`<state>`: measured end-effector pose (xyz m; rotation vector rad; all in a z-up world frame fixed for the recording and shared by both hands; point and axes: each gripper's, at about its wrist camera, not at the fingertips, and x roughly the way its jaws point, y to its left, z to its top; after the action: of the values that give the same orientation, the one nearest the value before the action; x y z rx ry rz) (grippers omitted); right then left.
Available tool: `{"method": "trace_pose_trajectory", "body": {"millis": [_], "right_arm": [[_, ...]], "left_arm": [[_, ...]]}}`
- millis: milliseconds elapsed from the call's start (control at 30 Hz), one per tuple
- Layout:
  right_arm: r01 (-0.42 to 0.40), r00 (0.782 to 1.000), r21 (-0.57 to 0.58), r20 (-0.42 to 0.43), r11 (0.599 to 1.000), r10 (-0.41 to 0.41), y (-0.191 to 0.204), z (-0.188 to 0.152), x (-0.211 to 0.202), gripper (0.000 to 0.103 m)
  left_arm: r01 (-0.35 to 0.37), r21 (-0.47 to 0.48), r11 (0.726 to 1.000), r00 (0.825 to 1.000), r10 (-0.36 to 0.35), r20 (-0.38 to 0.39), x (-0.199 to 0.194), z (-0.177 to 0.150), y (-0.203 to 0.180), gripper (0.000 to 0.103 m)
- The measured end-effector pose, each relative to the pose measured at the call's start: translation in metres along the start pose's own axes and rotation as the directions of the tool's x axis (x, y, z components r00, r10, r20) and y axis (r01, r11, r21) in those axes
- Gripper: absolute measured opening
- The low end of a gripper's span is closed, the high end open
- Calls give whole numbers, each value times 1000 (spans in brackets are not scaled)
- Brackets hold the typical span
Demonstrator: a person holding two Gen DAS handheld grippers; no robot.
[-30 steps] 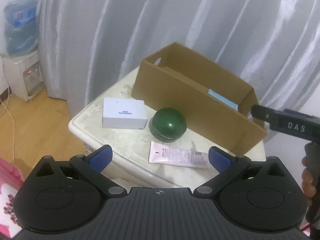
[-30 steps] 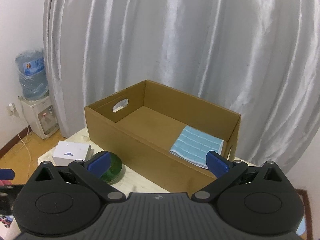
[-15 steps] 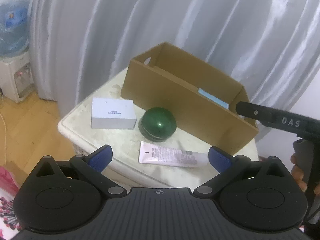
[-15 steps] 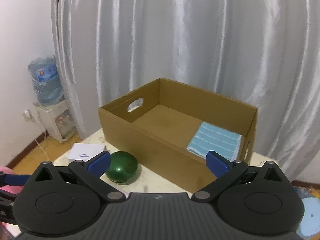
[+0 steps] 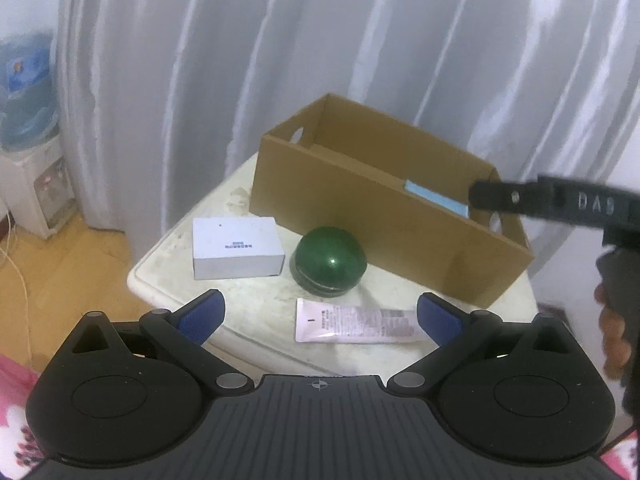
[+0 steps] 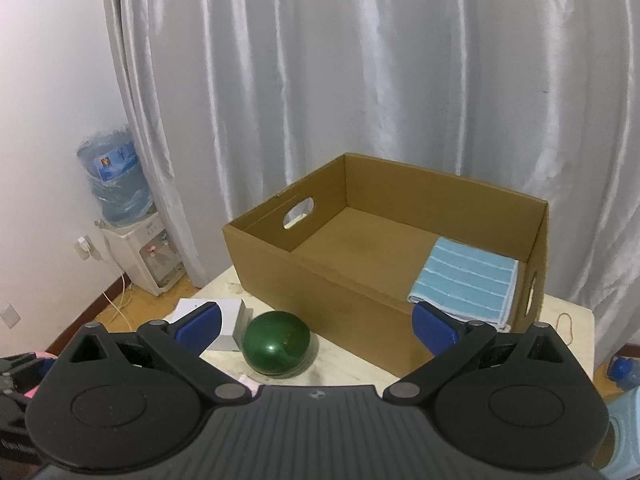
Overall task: Organize objects
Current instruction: 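Withdraw the left tool from the box and move the right tool toward the green ball, then close the right gripper around the dark green ball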
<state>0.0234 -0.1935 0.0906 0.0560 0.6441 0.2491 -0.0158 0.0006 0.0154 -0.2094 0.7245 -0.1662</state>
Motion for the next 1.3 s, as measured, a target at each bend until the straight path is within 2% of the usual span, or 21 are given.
{"method": "trace_pose_trajectory", "body": {"millis": [333,533,800,967,1133,1300], "right_arm": [[9,1000,-13,-4,1000,-9,8,-4,-1,103],[-14,1000,13,-14,1000,14,6,-5,0,103],[-62,998,34,-10,998,62,2,-5,4,103],[-86,996,59,-30,995,88,-2,-4,12,103],[-101,991,105,-76,989,110,-6,-1,25,103],[-114,981,139,-140,984,133,-8,-3,44,103]], "left_arm": [[58,-16,998,998,-57,29,-9,-1,1,103],[106,-92,990,994,-107,-3,-5,-3,8,103],[26,54,998,1000,-25,-14,4,-6,-9,103],[15,58,998,999,-13,-40,14,-5,-7,102],[-10,62,998,1000,10,0,23,-4,-3,100],[-7,51,999,1000,8,-22,39,-2,3,94]]}}
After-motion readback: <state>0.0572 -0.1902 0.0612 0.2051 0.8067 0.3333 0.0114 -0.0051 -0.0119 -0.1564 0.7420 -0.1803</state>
